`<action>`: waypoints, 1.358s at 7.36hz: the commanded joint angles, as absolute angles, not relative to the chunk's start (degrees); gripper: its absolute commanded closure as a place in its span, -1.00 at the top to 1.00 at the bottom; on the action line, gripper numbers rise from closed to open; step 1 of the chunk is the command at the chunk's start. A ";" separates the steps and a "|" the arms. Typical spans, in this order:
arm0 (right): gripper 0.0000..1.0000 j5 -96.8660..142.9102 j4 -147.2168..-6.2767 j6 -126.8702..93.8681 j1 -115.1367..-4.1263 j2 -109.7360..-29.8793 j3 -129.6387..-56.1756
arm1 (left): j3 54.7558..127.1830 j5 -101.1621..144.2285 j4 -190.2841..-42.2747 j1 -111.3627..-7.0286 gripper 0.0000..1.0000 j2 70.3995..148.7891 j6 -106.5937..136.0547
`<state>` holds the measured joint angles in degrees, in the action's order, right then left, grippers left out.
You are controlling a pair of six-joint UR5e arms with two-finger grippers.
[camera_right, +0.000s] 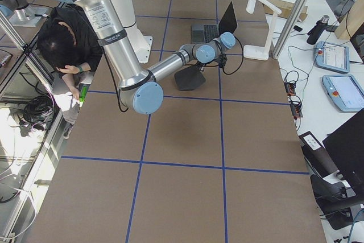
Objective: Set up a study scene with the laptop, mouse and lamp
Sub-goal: 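Lower the black mouse pad onto the table beside the laptop with the right gripper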
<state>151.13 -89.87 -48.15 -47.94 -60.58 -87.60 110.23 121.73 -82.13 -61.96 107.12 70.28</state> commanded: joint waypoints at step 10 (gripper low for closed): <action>-1.00 140.63 -77.87 -64.32 -41.13 -46.85 -72.52 | 108.99 121.73 -82.35 -61.96 0.99 107.14 70.31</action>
